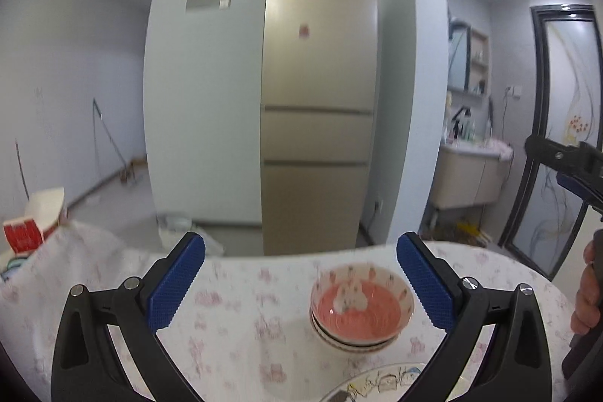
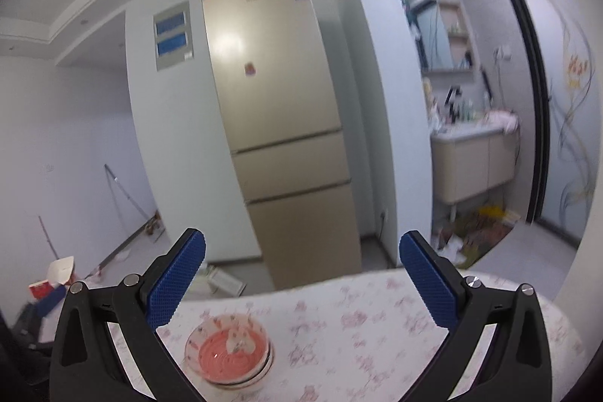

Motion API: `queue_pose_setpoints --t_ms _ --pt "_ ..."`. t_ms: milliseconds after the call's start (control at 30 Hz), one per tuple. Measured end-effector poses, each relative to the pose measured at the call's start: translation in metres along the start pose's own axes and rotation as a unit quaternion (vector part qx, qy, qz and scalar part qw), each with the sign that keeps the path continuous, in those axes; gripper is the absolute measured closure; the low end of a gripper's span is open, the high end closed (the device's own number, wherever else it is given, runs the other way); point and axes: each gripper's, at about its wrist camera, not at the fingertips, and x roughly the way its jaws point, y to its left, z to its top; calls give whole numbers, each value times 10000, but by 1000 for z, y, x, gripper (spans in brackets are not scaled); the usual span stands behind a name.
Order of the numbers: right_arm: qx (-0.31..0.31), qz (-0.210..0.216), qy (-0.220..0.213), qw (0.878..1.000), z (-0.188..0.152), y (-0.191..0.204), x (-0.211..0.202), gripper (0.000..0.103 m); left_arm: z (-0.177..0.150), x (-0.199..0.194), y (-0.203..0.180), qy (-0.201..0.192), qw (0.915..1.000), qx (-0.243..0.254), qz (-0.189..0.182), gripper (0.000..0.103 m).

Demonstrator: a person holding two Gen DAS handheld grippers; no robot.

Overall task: Organize plates and bowls
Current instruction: 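Close the left gripper on the rim of the pink strawberry bowl stack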

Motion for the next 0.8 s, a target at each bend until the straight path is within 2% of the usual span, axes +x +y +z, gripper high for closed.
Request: queue_pose_setpoints --t_ms 100,200,267,400,467,500,533,600,633,700,733,800 --pt "7 8 120 9999 6 7 8 0 25 7 -11 154 9997 174 68 0" --pt "35 179 471 9987 21 18 23 0 57 8 -25 -42 9988 401 280 0" --pt "13 238 548 9982 23 23 29 0 66 3 -22 -234 9990 230 292 0" --pt "-43 -32 551 9985 -2 22 43 0 53 10 -5 -268 9989 80 385 0" --pt "-126 -126 771 9969 -11 22 62 6 43 27 3 -161 9982 41 577 1" --pt "-165 -150 933 9954 -18 21 71 9 40 37 8 -33 9981 -47 611 9" --pt "-176 -131 1011 9946 -22 21 77 9 37 49 13 155 9985 -206 490 17" --pt "-275 -66 1248 9918 -34 23 89 10 29 69 24 588 9963 -629 84 17" --pt "-330 1 1411 9894 -40 24 95 11 25 78 27 768 9944 -731 14 17" --pt "-288 183 1671 9853 -50 25 107 11 16 96 28 1173 9905 -716 -48 17" --pt "-188 316 1811 9828 -56 24 113 11 10 109 25 1559 9858 -616 -93 17" --pt "85 489 2103 9764 -68 20 125 11 0 127 20 2068 9765 -583 -168 17"
